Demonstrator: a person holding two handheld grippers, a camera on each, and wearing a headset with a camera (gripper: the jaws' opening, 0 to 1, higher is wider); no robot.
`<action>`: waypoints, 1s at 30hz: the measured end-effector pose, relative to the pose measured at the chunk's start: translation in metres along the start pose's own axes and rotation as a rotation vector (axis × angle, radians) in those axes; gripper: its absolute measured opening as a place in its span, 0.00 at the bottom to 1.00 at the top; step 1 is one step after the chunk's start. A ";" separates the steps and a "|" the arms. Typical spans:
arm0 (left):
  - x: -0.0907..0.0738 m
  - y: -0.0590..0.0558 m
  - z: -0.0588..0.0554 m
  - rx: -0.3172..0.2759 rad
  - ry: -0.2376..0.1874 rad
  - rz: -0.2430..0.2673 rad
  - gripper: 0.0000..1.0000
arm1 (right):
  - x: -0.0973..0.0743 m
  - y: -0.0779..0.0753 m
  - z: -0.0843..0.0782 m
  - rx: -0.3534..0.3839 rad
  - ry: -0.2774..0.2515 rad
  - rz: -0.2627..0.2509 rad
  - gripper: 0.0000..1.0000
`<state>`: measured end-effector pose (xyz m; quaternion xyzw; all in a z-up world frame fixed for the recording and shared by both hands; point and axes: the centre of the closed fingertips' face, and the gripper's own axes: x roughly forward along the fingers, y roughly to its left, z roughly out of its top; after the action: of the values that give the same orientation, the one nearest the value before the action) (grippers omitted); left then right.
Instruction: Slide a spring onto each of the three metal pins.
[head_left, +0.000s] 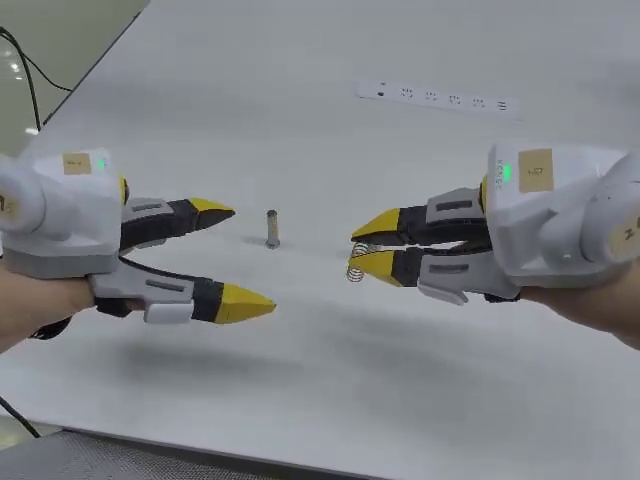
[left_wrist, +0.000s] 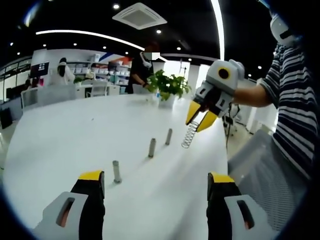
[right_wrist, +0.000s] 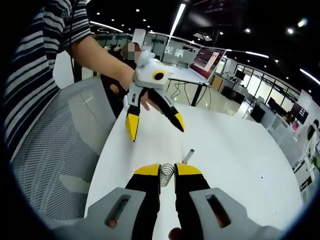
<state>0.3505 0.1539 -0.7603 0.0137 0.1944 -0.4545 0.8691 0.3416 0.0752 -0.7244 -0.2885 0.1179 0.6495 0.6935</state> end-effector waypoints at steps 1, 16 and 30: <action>-0.001 0.001 0.000 0.001 -0.002 0.007 0.85 | 0.001 0.000 0.000 0.003 0.001 0.001 0.07; -0.020 0.014 -0.008 -0.025 -0.011 0.063 0.98 | 0.016 -0.013 0.005 0.028 0.003 0.020 0.07; -0.020 0.014 -0.007 -0.032 -0.027 0.057 0.98 | 0.048 -0.044 0.025 0.014 -0.007 -0.002 0.07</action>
<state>0.3489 0.1790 -0.7620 -0.0009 0.1892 -0.4266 0.8844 0.3850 0.1294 -0.7188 -0.2815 0.1197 0.6491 0.6965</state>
